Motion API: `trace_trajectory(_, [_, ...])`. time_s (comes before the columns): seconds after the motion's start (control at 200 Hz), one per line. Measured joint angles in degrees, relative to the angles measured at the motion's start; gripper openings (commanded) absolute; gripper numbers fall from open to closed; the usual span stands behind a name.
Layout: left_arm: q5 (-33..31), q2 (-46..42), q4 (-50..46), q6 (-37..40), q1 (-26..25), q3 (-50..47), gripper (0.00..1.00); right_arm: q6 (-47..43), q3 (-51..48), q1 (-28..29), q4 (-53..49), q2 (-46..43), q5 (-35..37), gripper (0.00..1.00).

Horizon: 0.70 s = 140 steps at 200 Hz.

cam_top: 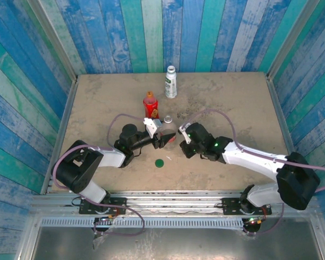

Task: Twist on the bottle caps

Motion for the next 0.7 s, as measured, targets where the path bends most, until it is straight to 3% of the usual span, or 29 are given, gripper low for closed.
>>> trace_trajectory(0.365, [0.5,0.0,-0.72,1.03,-0.59,0.5,0.7,-0.66,12.09,0.0,-14.38,-3.91,0.52,0.32])
trace_trajectory(0.701, [1.73,0.02,-2.56,1.6,-1.22,1.6,0.69,-3.5,19.98,-0.04,-20.39,-6.82,1.25,0.32])
